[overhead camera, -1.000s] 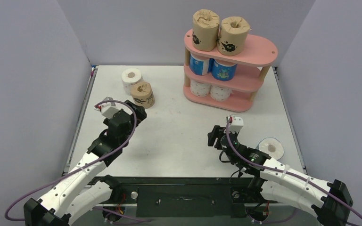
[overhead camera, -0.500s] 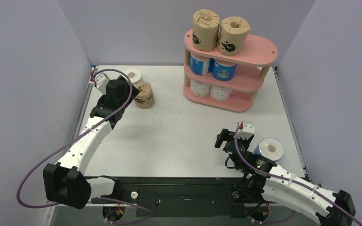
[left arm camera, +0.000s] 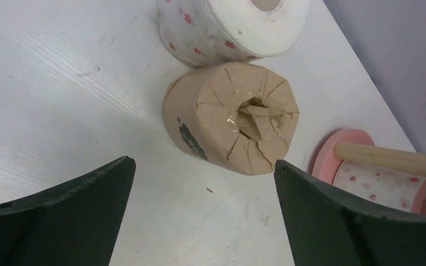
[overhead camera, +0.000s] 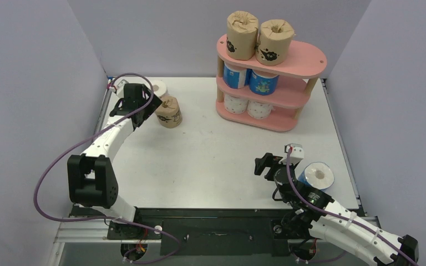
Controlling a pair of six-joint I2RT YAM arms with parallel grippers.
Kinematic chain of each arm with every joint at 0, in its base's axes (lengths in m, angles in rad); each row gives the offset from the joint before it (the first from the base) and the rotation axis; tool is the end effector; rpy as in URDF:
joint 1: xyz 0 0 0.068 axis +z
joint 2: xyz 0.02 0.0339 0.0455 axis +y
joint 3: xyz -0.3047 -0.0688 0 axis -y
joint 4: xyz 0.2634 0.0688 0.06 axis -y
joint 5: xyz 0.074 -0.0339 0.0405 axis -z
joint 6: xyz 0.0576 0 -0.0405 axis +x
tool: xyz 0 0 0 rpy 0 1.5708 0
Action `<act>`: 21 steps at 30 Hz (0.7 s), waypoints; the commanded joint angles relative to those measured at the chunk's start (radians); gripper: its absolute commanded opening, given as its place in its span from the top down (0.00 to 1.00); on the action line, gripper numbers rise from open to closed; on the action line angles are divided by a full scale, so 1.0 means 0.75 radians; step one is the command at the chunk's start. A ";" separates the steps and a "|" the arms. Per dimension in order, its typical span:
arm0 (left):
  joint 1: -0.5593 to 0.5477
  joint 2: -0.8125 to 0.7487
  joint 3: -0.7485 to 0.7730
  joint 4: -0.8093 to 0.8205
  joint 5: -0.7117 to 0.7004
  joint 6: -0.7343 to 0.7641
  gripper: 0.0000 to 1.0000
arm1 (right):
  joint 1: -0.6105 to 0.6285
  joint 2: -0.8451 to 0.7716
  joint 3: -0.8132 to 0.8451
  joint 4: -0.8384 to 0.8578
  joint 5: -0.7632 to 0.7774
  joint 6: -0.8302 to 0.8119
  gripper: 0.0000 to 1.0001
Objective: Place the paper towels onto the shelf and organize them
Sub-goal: Pick up the paper towel from the center of the board.
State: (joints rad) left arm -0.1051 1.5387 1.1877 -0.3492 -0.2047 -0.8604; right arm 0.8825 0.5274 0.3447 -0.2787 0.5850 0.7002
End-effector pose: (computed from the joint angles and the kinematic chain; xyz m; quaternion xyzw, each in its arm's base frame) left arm 0.3771 -0.0280 0.2998 -0.3726 0.8226 -0.1127 0.4145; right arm 0.1109 0.0847 0.2237 0.0771 0.8244 0.1864 0.5288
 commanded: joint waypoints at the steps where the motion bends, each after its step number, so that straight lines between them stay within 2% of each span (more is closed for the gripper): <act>1: 0.002 0.075 0.140 0.064 0.102 0.059 0.03 | -0.009 0.018 -0.004 0.024 -0.017 -0.011 0.21; 4: 0.003 0.139 0.165 0.072 0.109 0.054 0.00 | -0.010 0.003 -0.008 0.023 -0.018 -0.007 0.21; 8: -0.002 0.216 0.205 0.051 0.095 0.027 0.09 | -0.011 -0.013 -0.014 0.023 -0.013 -0.005 0.21; 21: -0.031 0.369 0.337 -0.027 0.025 0.039 0.18 | -0.012 0.005 -0.014 0.020 -0.010 0.006 0.21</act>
State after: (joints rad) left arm -0.1253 1.8011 1.3746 -0.3656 -0.1535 -0.8436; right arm 0.8822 0.5289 0.3424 -0.2790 0.5720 0.6998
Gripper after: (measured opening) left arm 0.836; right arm 0.787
